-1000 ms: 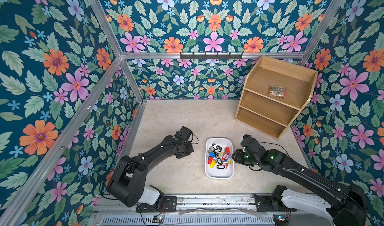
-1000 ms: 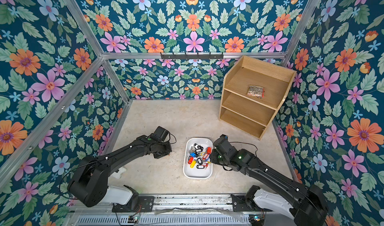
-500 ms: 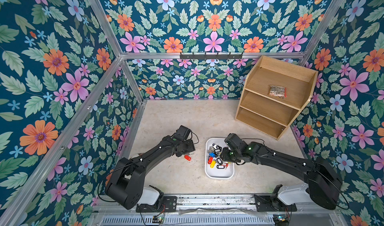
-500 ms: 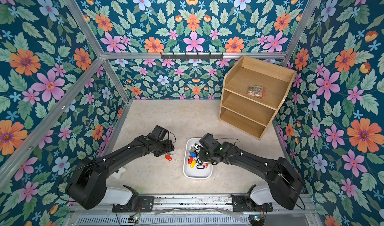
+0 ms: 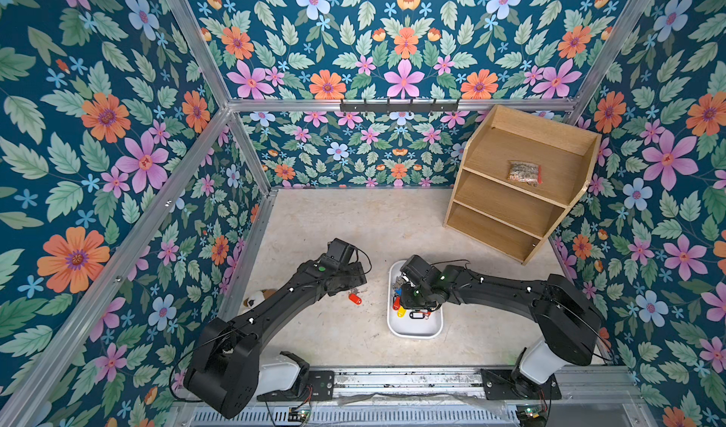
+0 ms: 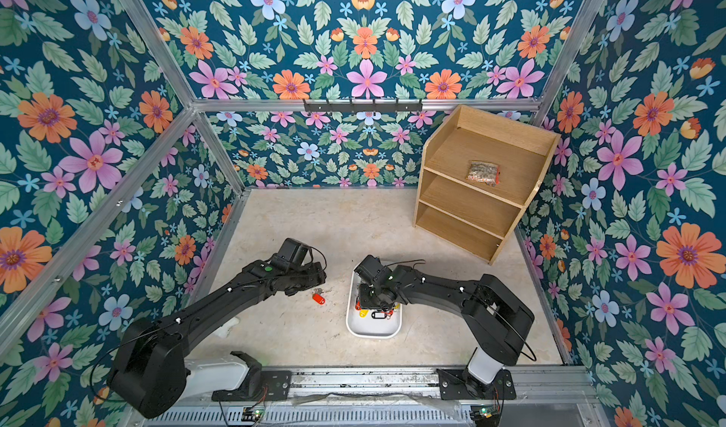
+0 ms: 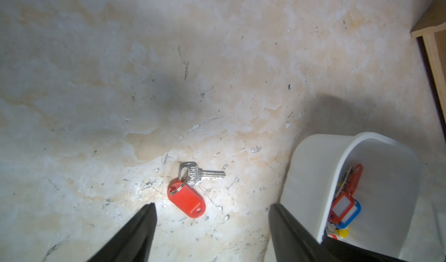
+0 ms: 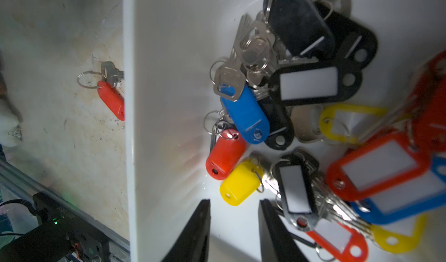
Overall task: Take the keys out of the storage box
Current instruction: Pick up the key from the storage box.
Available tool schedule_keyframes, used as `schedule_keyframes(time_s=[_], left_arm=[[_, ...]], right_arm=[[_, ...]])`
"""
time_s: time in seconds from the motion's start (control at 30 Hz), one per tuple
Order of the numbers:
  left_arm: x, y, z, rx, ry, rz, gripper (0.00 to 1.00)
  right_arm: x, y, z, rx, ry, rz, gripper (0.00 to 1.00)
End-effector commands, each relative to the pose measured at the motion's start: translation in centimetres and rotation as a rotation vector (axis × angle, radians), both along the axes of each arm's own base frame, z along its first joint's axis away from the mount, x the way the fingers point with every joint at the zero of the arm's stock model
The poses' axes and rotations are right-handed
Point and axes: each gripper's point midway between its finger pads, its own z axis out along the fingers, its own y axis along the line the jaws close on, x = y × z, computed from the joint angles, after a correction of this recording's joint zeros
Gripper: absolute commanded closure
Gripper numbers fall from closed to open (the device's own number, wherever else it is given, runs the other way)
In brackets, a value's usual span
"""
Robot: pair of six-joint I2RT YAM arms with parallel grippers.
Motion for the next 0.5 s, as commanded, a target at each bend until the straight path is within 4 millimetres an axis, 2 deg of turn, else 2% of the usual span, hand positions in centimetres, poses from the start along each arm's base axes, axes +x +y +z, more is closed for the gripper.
schedule_keyframes(time_s=[0.0,0.3,0.47], left_arm=[[-0.3,0.3,-0.4,0.016,0.009,-0.002,0.21],[-0.5,-0.1,-0.8,-0.008,0.027,-0.007,0.24],[-0.6,-0.1,-0.9,-0.007,0.030,-0.010,0.24]], right_arm=[[0.0,-0.2,-1.0,-0.034,0.004,0.011,0.62],[-0.2,-0.6,-2.5,-0.070,0.026,0.011,0.65],[-0.2,-0.5,-2.6,-0.067,0.028,0.009,0.67]])
